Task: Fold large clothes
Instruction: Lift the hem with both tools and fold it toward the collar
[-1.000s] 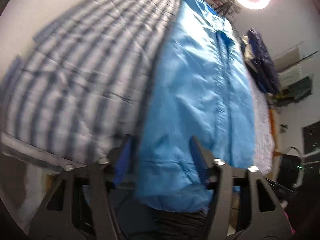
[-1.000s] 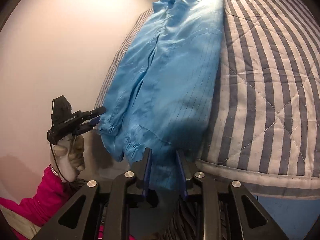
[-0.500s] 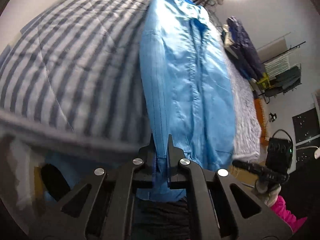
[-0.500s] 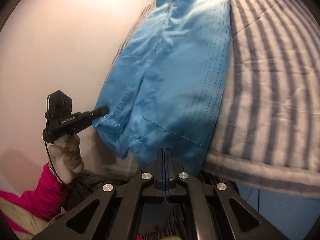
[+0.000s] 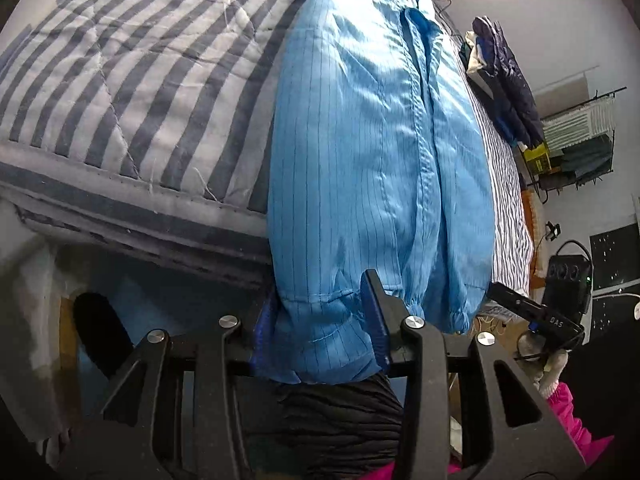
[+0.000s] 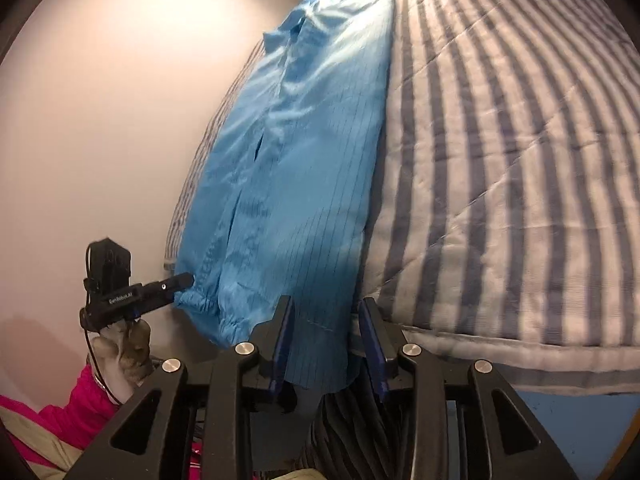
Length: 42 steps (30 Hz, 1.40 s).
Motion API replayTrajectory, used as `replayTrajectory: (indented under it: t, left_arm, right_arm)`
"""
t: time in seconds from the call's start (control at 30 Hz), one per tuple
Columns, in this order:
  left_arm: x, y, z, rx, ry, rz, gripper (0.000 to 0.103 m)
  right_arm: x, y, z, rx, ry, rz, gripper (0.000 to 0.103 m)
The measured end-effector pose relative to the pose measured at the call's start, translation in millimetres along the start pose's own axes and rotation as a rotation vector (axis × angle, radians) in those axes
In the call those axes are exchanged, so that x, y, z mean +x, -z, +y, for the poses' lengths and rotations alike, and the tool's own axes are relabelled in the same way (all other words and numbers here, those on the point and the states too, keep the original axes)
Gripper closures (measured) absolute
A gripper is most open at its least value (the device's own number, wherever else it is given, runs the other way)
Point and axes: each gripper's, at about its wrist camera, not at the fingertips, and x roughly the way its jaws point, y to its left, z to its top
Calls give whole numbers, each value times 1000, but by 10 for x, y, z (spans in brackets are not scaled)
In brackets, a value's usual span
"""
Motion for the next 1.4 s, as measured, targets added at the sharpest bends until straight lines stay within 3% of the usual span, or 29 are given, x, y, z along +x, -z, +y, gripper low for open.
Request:
replayTrajectory:
  t: [0.13,0.2,0.23,0.63,0.93,1.17,1.4]
  left_arm:
    - [13,1,-8,5,24,16,90]
    - [-8,8,-21,11,35,16,95]
    - [-23,6,-43,16,39,14,96]
    - [-313,-281,-286,-19,198,-27,99]
    - [-426,-864,-643,45,239,-76,100]
    - [-318,-1612,-801,79,189,-119,100]
    - [-6,-2246,-720,27,145,-134,100]
  right_arm:
    - [132,-40,77,-4,-37,14,68]
    - [157,-27,68,0,-55,33,90]
    - [138,-16,77,-6,-62,39,96]
    - [-232,-110,119,11,-205,-38,102]
    - [-281,-584,316,28,-287,-124,102]
    - [-321,-1340,274,36,-219,-213,102]
    - [-39,-1990,56,66,-100,-201,102]
